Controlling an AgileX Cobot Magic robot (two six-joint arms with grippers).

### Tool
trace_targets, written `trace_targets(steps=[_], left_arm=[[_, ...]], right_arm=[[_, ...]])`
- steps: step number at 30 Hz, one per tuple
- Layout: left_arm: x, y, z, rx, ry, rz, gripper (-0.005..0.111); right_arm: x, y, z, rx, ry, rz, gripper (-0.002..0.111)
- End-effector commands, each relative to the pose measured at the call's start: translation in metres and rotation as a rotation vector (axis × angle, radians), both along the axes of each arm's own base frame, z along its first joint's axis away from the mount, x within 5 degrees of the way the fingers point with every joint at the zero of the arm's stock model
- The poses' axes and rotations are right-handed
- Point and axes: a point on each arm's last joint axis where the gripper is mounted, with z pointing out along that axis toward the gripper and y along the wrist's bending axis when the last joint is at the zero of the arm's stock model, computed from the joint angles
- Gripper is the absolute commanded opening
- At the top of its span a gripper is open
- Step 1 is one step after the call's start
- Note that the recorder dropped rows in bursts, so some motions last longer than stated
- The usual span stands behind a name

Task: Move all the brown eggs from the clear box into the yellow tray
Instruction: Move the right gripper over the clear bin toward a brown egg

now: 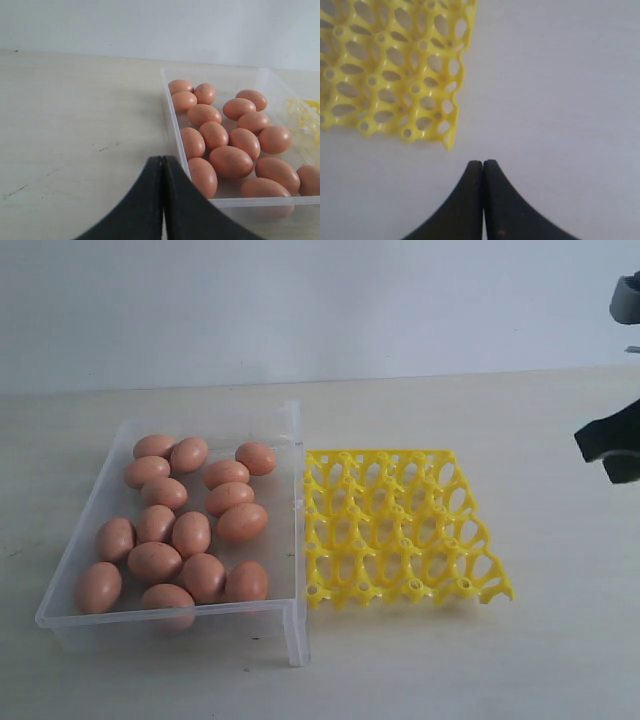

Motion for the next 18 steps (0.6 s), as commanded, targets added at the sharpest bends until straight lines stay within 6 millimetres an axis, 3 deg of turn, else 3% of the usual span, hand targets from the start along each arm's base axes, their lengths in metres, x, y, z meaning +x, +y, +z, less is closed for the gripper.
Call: trace_targets(steps=[1,3,7,11,14,18], left_arm=[[0.000,0.000,0.003,-0.006,-0.020,0.002,0.000],[0.000,0.000,0.003,-0.006,-0.020,0.002,0.000],[0.000,0.000,0.003,-0.006,-0.020,0.002,0.000],[0.000,0.000,0.003,-0.006,-0.020,0.002,0.000],[0.000,0.000,0.003,-0.006,-0.020,0.002,0.000],[0.000,0.000,0.003,-0.006,-0.020,0.002,0.000]], right_arm=[[0.030,0.002,-0.010,-0.029,-0.134,0.013,0.002],[0.038,0.007,-0.019,0.005,-0.120,0.018,0.006],[0.050,0.046,-0.033,0.175,-0.054,0.124,0.017],[0.061,0.099,-0.035,0.173,0.088,0.323,0.037],[0.062,0.150,-0.025,0.104,0.018,0.564,0.054],[0.054,0.191,-0.029,0.047,0.016,0.658,0.057]])
